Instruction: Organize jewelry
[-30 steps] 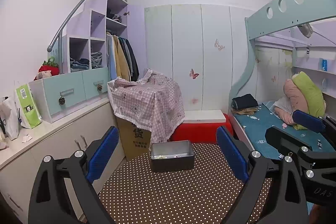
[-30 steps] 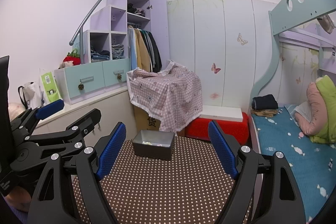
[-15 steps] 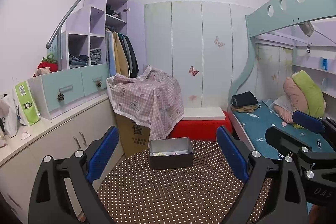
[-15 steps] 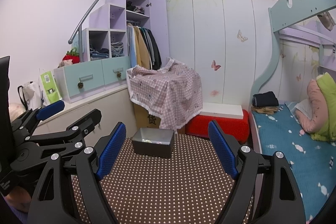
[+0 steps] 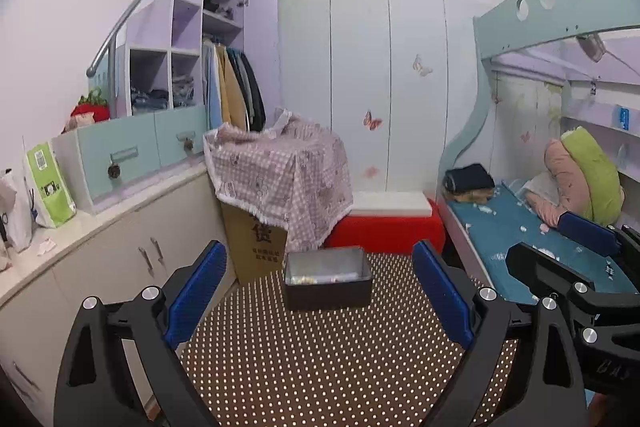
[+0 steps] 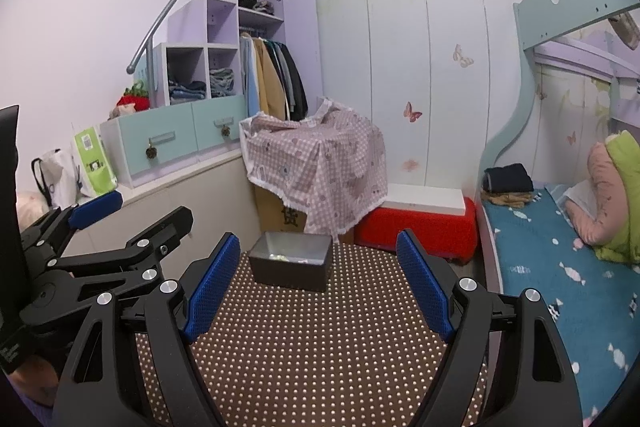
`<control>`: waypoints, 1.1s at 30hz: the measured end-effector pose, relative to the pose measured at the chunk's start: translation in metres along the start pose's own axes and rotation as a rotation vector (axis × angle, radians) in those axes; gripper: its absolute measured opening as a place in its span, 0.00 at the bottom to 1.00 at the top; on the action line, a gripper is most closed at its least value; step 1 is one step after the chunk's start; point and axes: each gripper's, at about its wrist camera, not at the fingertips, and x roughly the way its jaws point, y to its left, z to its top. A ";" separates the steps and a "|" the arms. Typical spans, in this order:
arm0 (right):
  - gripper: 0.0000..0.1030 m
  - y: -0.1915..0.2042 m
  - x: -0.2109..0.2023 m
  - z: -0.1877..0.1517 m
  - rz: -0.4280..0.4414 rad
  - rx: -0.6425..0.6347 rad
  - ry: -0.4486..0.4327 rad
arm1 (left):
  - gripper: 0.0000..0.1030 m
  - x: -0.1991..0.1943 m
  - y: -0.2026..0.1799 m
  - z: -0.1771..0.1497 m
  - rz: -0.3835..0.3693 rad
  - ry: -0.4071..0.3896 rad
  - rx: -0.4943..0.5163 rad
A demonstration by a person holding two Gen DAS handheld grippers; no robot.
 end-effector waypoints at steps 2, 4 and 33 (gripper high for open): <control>0.76 -0.002 0.009 -0.004 -0.001 0.001 0.021 | 0.89 0.011 0.001 -0.005 0.005 0.042 -0.007; 0.76 -0.006 0.020 -0.011 -0.003 0.009 0.056 | 0.89 0.019 0.002 -0.010 0.005 0.077 -0.022; 0.76 -0.019 0.023 -0.017 0.009 0.020 0.057 | 0.93 0.026 0.001 -0.009 -0.022 0.050 -0.038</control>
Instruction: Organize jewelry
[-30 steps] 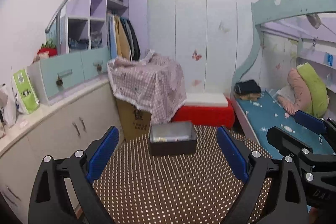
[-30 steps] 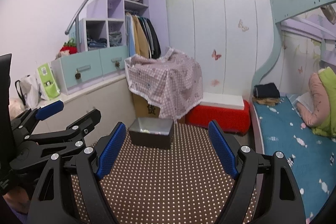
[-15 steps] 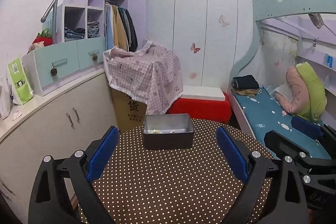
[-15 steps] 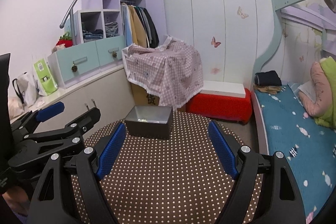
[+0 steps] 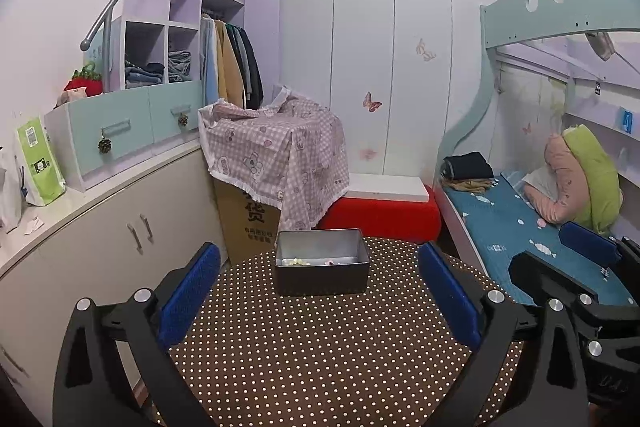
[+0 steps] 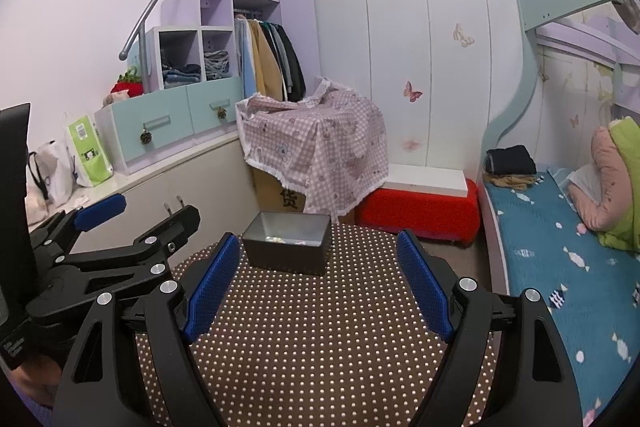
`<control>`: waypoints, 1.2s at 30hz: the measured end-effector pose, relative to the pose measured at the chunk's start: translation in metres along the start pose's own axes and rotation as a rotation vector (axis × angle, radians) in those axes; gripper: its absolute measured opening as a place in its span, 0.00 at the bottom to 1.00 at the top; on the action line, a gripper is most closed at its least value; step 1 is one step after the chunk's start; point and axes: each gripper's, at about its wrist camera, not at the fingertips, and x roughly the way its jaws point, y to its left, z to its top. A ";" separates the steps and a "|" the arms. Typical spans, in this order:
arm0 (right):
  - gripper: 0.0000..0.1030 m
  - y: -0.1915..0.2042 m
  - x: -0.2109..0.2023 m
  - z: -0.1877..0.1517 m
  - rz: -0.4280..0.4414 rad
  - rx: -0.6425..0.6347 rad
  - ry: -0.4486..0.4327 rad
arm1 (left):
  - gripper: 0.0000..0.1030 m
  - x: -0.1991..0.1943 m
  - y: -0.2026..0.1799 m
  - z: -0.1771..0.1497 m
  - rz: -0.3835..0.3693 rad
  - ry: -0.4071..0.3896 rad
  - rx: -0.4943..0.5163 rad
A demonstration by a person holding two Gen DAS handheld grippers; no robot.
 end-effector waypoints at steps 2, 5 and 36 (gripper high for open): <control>0.76 0.000 0.000 0.001 0.001 0.000 -0.001 | 0.93 -0.001 0.000 0.000 0.005 -0.006 0.003; 0.76 0.000 0.000 0.002 -0.001 0.000 -0.003 | 0.93 -0.003 -0.002 0.000 0.011 -0.011 0.010; 0.76 0.001 -0.007 0.005 0.001 -0.003 -0.021 | 0.93 -0.011 -0.003 0.006 0.018 -0.062 0.028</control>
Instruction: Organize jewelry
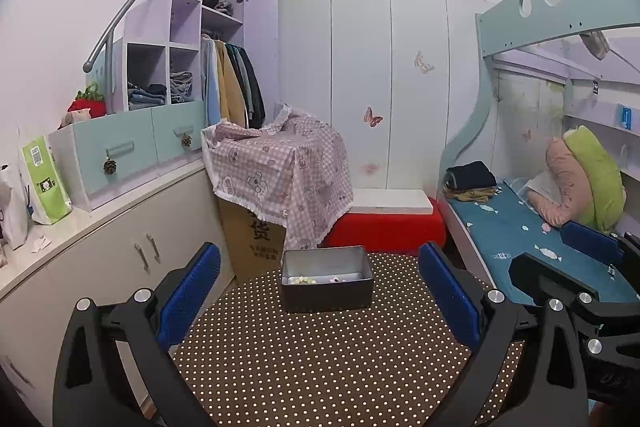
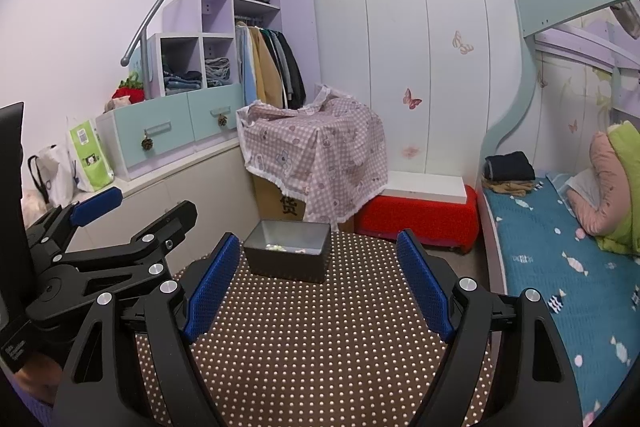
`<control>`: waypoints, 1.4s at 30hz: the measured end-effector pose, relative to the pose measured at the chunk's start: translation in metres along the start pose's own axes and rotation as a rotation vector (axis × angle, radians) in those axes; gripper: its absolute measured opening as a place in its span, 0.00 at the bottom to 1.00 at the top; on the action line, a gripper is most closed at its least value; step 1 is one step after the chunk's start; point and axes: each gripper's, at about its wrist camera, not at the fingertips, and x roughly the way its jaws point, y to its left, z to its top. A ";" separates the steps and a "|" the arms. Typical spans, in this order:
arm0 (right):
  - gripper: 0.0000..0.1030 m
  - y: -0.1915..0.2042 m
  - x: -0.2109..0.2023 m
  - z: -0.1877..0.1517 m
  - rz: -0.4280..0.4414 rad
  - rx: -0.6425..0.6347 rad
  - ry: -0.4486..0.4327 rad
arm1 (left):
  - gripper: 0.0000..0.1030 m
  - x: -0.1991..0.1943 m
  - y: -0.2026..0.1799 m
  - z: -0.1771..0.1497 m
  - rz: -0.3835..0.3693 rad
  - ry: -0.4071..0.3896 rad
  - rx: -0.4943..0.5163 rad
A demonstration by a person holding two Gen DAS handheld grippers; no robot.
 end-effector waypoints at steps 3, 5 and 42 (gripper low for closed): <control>0.76 0.000 0.000 0.000 -0.002 0.000 -0.001 | 0.93 0.000 0.000 0.000 -0.001 0.001 0.000; 0.76 0.000 0.000 0.000 -0.001 0.000 -0.001 | 0.93 0.000 0.000 0.001 -0.001 0.001 0.001; 0.76 0.000 -0.001 0.003 -0.003 0.002 -0.002 | 0.93 0.002 0.001 0.008 0.002 0.003 0.008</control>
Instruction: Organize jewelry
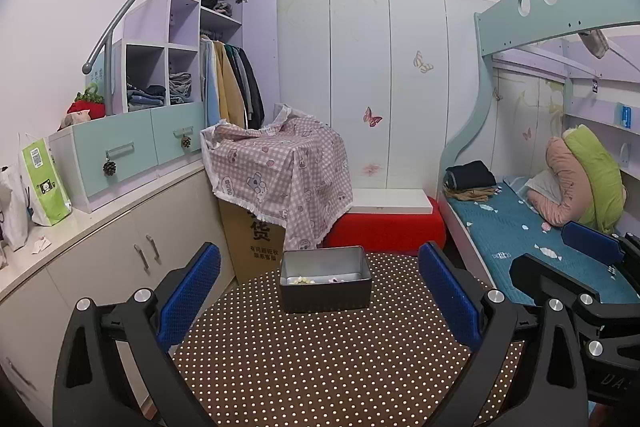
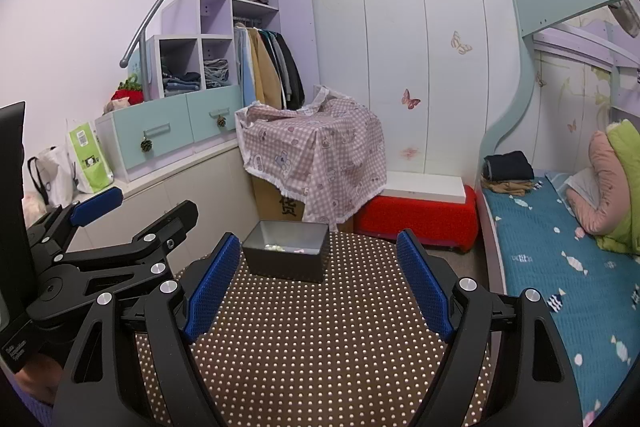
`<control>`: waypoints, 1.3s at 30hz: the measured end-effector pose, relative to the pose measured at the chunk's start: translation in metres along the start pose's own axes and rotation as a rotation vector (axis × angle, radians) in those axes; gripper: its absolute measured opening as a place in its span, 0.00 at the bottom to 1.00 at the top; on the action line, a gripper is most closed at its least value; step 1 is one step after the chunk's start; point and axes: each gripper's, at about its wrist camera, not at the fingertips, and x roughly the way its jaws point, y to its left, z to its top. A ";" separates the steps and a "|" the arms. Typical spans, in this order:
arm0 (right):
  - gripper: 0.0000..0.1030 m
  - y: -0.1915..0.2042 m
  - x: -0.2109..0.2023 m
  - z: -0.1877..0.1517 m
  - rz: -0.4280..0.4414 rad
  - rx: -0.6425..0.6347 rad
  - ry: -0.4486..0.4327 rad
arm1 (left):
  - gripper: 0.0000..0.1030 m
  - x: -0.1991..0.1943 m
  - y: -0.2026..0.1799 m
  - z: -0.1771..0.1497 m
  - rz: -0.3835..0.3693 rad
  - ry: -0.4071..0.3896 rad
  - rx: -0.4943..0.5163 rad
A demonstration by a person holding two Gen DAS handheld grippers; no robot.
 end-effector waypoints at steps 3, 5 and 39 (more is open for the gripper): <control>0.76 0.001 -0.001 0.001 -0.002 0.000 -0.002 | 0.93 0.000 0.000 -0.001 -0.003 0.001 0.000; 0.76 0.001 -0.001 0.000 -0.001 0.001 0.001 | 0.93 0.000 0.000 0.000 -0.003 0.002 -0.001; 0.76 0.002 -0.006 0.005 -0.002 0.000 -0.009 | 0.93 -0.006 -0.005 -0.006 0.010 -0.035 0.013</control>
